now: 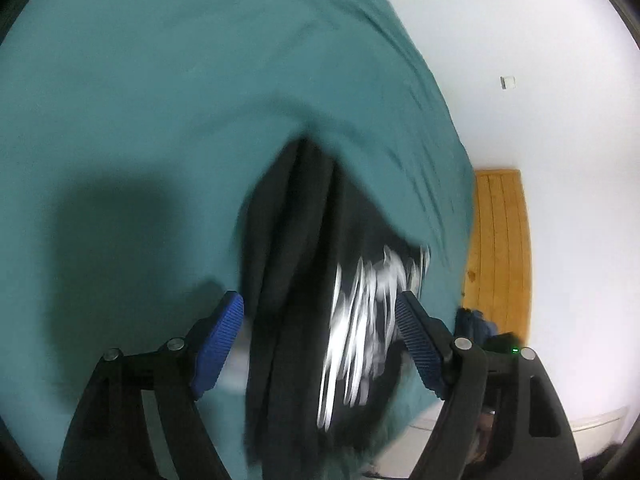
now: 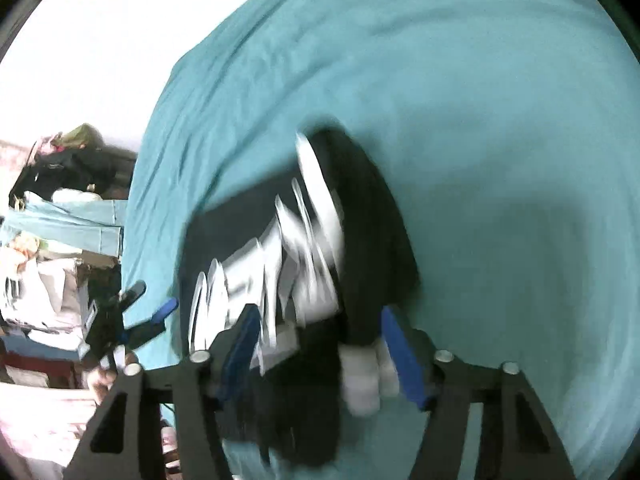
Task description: Fold clothes
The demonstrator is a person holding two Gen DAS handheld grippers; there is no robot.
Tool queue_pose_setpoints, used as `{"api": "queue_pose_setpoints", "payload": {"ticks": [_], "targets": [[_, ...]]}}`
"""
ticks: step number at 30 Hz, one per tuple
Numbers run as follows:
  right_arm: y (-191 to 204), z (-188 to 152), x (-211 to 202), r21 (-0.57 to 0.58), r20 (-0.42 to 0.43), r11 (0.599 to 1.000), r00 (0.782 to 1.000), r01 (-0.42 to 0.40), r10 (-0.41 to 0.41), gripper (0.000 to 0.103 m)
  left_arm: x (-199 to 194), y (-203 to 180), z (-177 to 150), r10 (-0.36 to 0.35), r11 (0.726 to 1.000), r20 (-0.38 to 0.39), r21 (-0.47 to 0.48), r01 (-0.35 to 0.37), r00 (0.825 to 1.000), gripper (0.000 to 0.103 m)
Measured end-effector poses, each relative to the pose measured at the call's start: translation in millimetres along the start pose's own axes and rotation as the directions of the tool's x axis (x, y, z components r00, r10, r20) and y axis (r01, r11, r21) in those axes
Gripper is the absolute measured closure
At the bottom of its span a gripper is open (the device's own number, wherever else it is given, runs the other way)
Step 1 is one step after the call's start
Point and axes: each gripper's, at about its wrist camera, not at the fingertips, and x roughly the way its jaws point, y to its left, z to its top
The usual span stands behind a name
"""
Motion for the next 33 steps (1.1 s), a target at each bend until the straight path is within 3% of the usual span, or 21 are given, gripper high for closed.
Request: {"api": "queue_pose_setpoints", "payload": {"ticks": [3,5,6,8,9,10,11,12,13,14,16,18,20,23,24,26,27,28,29,32,33], "targets": [[25,50,31,-0.100,-0.015,0.989,0.994,0.107,-0.109,0.046,31,-13,30,0.070,0.994,-0.067,0.084,-0.064,0.995,0.024],[34,69,56,-0.179,-0.040,0.962,0.976,0.205,-0.216,0.045,59,-23,46,0.115,0.983,-0.130,0.157,-0.094,0.985,0.024],[26,63,64,-0.195,-0.070,0.954,0.967,0.226,-0.243,0.045,65,-23,49,0.156,0.974,-0.156,0.190,-0.125,0.975,0.024],[9,66,75,-0.184,-0.115,0.966,0.972,0.183,-0.206,0.046,79,-23,47,0.193,0.961,-0.194,0.237,-0.145,0.962,0.024],[1,67,80,-0.177,-0.136,0.971,0.974,0.158,-0.183,0.072,86,-24,43,0.199,0.955,-0.217,0.262,-0.139,0.956,0.024],[1,66,80,-0.173,-0.110,0.976,0.982,0.133,-0.153,0.088,96,-28,43,0.199,0.952,-0.217,0.274,-0.136,0.956,0.025],[2,65,80,-0.169,-0.076,0.980,0.990,0.108,-0.122,0.093,106,-32,45,0.197,0.950,-0.213,0.284,-0.133,0.957,0.028],[3,63,79,-0.167,-0.042,0.983,0.995,0.082,-0.090,0.094,114,-37,48,0.206,0.944,-0.209,0.300,-0.138,0.956,0.058],[5,62,78,-0.165,-0.007,0.985,0.998,0.056,-0.058,0.094,118,-44,67,0.202,0.941,-0.205,0.313,-0.132,0.958,0.080],[9,61,73,-0.169,0.046,0.984,0.998,0.059,-0.052,0.095,120,-51,90,0.196,0.938,-0.202,0.325,-0.123,0.960,0.080],[12,61,64,-0.159,0.140,0.985,0.989,0.066,-0.044,0.096,81,-38,97,0.234,0.903,-0.145,0.398,-0.160,0.961,0.080],[1,62,69,-0.098,0.155,0.991,0.985,0.087,-0.071,0.098,84,-38,100,0.250,0.889,-0.113,0.421,-0.182,0.962,0.080],[-24,66,87,-0.013,0.141,0.995,0.985,0.102,-0.099,0.098,77,-13,125,0.205,0.927,-0.179,0.352,-0.132,0.962,0.080],[-51,76,109,0.096,0.033,0.995,0.999,0.034,-0.037,0.098,63,8,145,0.124,0.966,-0.262,0.254,-0.056,0.957,0.079],[-51,77,108,0.107,0.010,0.994,1.000,-0.001,0.000,0.096,56,13,148,0.100,0.973,-0.281,0.230,-0.035,0.955,0.077],[-50,78,103,0.119,-0.035,0.991,0.997,-0.059,0.063,0.083,27,17,140,0.052,0.981,-0.288,0.194,0.005,0.956,0.052],[-50,76,100,0.130,-0.043,0.988,0.995,-0.087,0.093,0.054,8,22,135,0.000,0.986,-0.276,0.161,0.046,0.961,0.028],[-53,78,95,0.138,-0.053,0.982,0.989,-0.131,0.140,0.035,-11,28,130,-0.052,0.988,-0.263,0.128,0.088,0.963,0.018],[-55,81,90,0.145,-0.062,0.973,0.980,-0.178,0.189,0.017,-30,34,125,-0.104,0.987,-0.247,0.096,0.131,0.963,0.018],[-67,85,87,0.170,-0.144,0.955,0.952,-0.244,0.269,0.016,-60,66,112,-0.260,0.966,-0.210,-0.043,0.257,0.943,0.017],[-69,82,102,0.186,-0.194,0.944,0.931,-0.274,0.308,0.015,-54,78,108,-0.284,0.958,-0.219,-0.100,0.268,0.934,0.017]]}}
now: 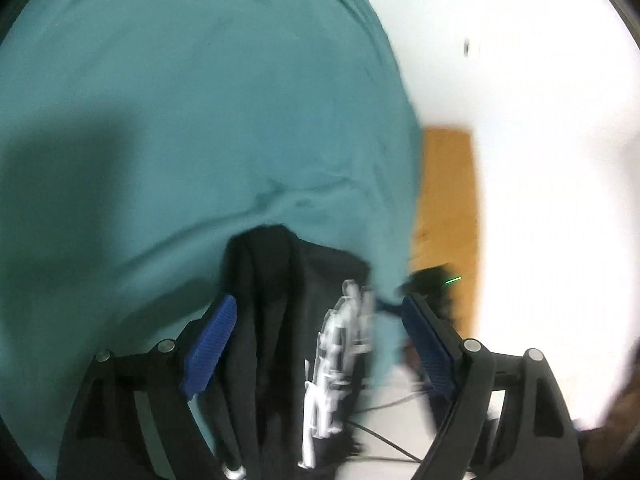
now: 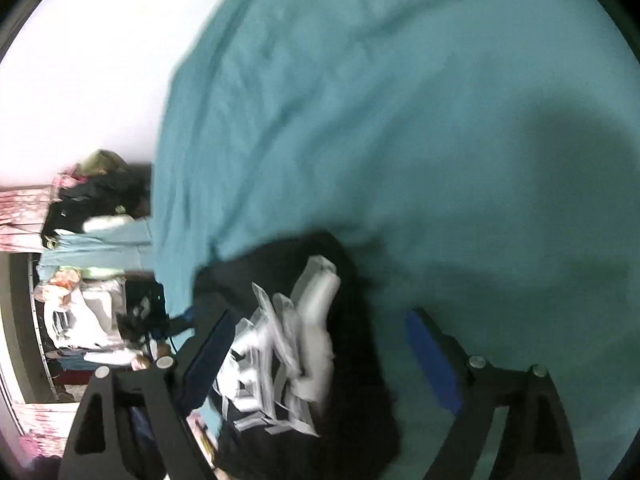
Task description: Fold clothes
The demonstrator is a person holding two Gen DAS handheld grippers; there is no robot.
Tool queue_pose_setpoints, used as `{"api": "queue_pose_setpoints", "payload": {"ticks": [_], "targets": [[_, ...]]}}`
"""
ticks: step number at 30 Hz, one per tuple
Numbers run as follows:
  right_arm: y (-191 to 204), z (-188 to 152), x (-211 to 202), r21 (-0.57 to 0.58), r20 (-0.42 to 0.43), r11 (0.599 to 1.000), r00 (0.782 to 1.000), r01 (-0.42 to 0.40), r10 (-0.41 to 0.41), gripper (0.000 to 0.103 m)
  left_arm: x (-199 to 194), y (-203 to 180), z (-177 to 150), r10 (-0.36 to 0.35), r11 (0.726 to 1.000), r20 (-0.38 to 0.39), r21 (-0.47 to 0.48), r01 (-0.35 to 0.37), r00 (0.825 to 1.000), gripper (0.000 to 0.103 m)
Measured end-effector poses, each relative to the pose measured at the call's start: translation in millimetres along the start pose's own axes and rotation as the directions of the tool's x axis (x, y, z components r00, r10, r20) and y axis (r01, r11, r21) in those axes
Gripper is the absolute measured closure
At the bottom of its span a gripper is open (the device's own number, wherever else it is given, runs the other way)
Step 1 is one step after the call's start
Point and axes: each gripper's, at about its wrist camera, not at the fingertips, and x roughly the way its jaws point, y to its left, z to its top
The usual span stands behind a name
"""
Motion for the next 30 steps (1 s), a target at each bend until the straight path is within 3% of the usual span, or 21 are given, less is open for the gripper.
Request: {"api": "queue_pose_setpoints", "payload": {"ticks": [2,5,7,8,9,10,12,15,20,26,30], "targets": [[2,-12,4,-0.001,-0.059,0.998,0.996,-0.066,0.066,0.014,15,23,-7,-0.043,0.996,-0.054,-0.085,0.038,0.998,0.017],[19,-15,40,-0.047,-0.174,0.989,0.976,-0.141,0.131,0.013,58,1,-22,-0.065,0.998,-0.201,-0.016,0.063,0.977,0.017],[29,-13,63,-0.080,-0.177,0.990,0.979,-0.119,0.103,0.020,76,-3,-27,-0.021,1.000,-0.233,0.000,0.022,0.972,0.017],[29,-14,68,-0.081,-0.165,0.990,0.981,-0.113,0.098,0.056,84,-5,-29,0.003,1.000,-0.245,0.007,-0.001,0.970,0.020],[26,-12,65,-0.036,-0.144,0.994,0.985,-0.104,0.098,0.094,93,-6,-32,0.026,1.000,-0.256,0.014,-0.023,0.966,0.031],[24,-10,63,-0.010,-0.106,0.995,0.989,-0.101,0.100,0.093,92,-4,-31,0.013,1.000,-0.236,-0.008,-0.016,0.972,0.054],[30,-17,61,-0.044,-0.039,0.994,0.995,-0.096,0.094,0.094,78,-3,-31,-0.020,1.000,-0.165,-0.019,0.017,0.986,0.086],[40,-34,63,-0.068,0.049,0.989,0.989,-0.134,0.138,0.094,62,-13,-42,-0.033,0.999,-0.119,0.017,0.035,0.992,0.086],[81,-62,51,-0.170,0.181,0.967,0.958,-0.190,0.220,0.094,42,-66,-71,-0.084,0.988,-0.094,0.124,0.095,0.992,0.086],[128,-104,7,-0.280,0.325,0.937,0.898,-0.208,0.296,0.094,24,-155,-112,-0.132,0.948,-0.047,0.285,0.140,0.990,0.086],[158,-129,-49,-0.341,0.425,0.919,0.839,-0.198,0.338,0.094,26,-214,-145,-0.204,0.915,-0.048,0.345,0.208,0.978,0.086]]}}
